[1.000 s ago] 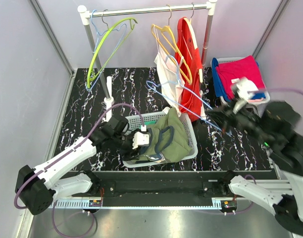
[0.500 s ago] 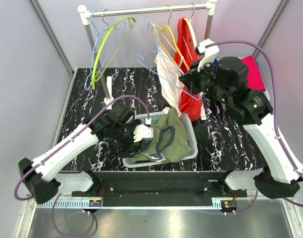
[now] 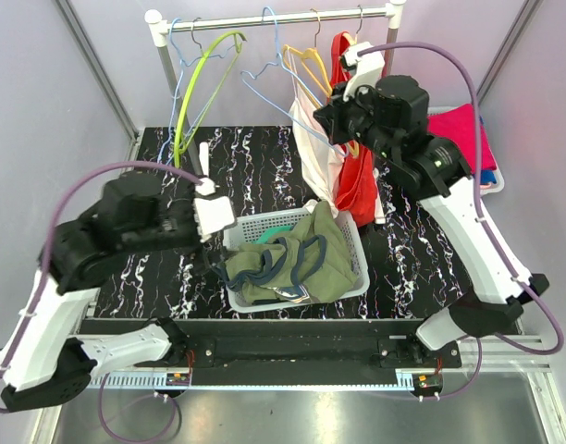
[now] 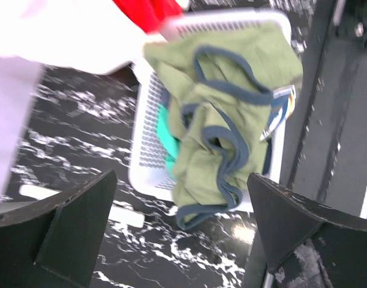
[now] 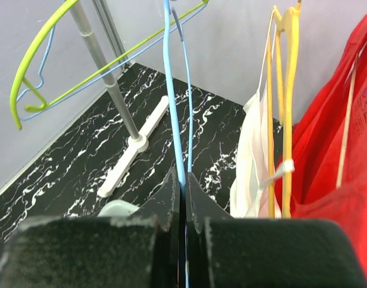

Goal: Remove the tank top from the hanger
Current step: Place the hanger at the clothesline, then pick up the hanger from the clothesline.

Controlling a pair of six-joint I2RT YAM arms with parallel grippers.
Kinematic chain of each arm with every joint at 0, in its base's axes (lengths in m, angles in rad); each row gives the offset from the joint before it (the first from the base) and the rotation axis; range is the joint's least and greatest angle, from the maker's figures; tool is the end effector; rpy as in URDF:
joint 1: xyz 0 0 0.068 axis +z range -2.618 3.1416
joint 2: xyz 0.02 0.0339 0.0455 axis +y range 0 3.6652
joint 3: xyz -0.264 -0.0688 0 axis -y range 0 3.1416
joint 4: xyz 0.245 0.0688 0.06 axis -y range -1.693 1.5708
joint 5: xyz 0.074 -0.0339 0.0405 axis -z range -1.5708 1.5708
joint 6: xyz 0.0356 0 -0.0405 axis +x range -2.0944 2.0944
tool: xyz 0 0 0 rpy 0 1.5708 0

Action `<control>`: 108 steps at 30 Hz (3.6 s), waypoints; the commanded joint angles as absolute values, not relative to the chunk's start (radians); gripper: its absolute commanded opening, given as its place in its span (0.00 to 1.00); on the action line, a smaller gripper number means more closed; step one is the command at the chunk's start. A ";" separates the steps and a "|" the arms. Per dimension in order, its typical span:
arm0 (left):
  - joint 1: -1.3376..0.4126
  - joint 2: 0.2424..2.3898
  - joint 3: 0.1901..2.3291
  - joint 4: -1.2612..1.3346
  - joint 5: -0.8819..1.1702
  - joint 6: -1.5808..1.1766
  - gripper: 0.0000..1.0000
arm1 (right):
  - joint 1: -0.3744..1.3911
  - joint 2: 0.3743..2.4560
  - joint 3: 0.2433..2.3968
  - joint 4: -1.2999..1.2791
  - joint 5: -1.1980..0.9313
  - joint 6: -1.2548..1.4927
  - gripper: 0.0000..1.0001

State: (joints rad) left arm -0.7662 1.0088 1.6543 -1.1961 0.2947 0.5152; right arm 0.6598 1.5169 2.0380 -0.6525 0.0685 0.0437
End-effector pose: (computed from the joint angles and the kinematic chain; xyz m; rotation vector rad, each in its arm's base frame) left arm 0.0872 -0.0983 0.4757 1.4096 1.5957 -0.4611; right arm 0.2361 0.1801 0.5368 -0.4731 1.6576 0.4649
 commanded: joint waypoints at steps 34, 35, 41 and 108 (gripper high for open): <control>-0.769 1.029 1.845 -1.126 -0.044 0.413 0.99 | 0.733 1.876 2.391 -0.658 0.348 0.052 0.00; -0.769 1.040 1.838 -1.124 -0.054 0.410 0.99 | 0.742 1.891 2.402 -0.657 0.356 0.048 0.00; -0.769 1.048 1.801 -1.111 -0.063 0.411 0.99 | 0.807 1.934 2.421 -0.643 0.408 0.048 0.00; -0.769 0.993 1.750 -1.108 -0.055 0.425 0.99 | 0.630 1.479 1.779 -0.408 0.285 -0.058 0.00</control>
State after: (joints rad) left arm -0.7658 0.9966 1.7401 -1.1530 -0.0605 0.4248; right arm 0.6365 1.5223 1.7790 -0.5411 0.3092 -0.0227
